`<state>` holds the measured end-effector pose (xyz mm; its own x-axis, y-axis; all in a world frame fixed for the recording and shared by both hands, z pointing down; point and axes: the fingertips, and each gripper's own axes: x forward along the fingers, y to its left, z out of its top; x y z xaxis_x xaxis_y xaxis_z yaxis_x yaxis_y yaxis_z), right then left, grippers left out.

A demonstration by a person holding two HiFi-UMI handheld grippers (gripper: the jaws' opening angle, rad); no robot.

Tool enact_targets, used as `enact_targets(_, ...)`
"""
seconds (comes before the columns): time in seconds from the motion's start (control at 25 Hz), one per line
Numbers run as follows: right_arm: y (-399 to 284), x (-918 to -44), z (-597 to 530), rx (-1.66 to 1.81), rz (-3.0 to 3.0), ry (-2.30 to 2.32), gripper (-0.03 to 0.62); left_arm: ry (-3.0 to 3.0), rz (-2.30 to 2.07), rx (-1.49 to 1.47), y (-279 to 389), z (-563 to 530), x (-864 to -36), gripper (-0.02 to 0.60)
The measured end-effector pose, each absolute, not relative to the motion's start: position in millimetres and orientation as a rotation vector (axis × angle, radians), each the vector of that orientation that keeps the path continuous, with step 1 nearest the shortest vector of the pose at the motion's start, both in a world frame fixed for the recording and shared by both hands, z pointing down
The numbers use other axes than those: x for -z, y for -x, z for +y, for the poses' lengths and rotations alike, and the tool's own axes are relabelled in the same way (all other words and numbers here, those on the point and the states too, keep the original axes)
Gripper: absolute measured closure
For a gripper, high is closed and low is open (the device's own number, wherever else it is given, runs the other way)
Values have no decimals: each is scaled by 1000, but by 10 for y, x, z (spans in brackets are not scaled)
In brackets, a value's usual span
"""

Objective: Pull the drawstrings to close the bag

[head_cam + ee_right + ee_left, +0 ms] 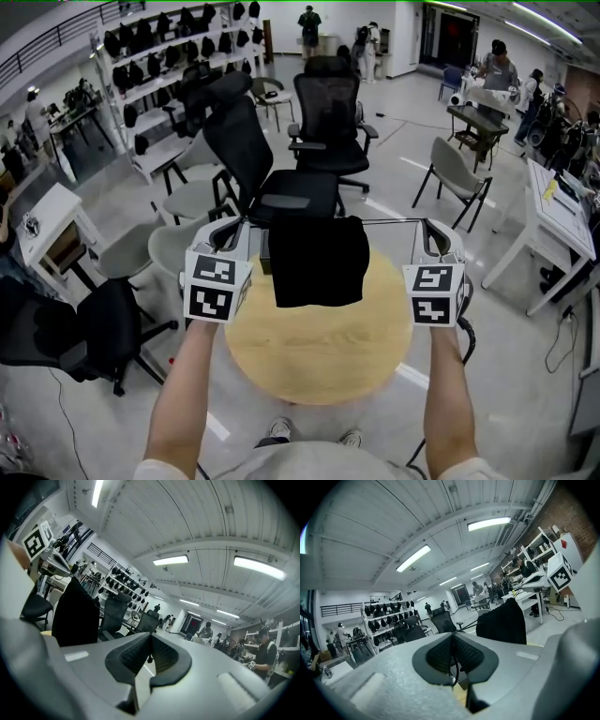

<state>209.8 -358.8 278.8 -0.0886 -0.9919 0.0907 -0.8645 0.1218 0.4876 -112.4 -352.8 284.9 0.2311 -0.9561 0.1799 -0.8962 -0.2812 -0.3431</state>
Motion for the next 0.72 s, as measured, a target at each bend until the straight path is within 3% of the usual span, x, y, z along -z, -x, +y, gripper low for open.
enact_targets(0.72, -2443, -2835, -3628, 395, -1891, -1918, 589, 2278, 1939, 520, 1465, -3556, -2947, 571)
